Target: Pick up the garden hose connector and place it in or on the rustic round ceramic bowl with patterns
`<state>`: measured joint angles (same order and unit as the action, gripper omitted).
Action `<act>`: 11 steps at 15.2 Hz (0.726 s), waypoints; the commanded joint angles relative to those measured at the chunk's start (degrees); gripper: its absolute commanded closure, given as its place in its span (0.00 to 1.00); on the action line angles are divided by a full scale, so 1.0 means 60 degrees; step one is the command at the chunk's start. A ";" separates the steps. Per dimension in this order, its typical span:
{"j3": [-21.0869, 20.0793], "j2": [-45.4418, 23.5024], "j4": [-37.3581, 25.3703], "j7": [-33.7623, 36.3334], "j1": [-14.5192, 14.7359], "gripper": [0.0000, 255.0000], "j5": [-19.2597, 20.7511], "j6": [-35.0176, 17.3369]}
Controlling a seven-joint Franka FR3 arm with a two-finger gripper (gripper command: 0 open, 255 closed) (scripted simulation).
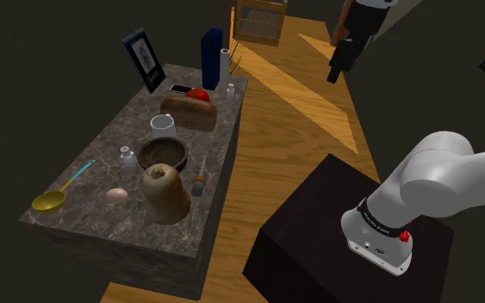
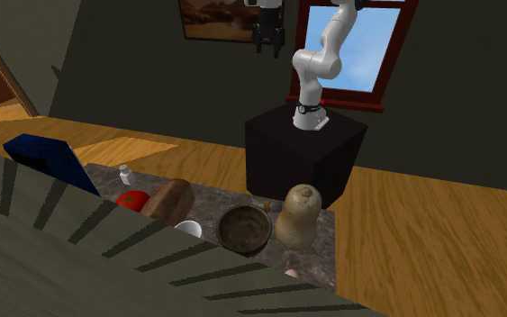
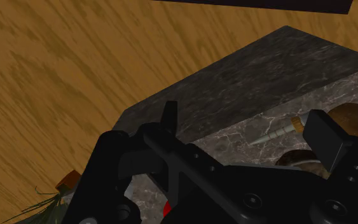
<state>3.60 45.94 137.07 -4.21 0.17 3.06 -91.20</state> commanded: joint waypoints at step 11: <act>-0.0830 -0.1379 0.1757 0.1471 0.0378 0.00 -0.1022 -0.3300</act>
<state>-1.09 38.50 146.70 3.98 2.29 -2.57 -108.99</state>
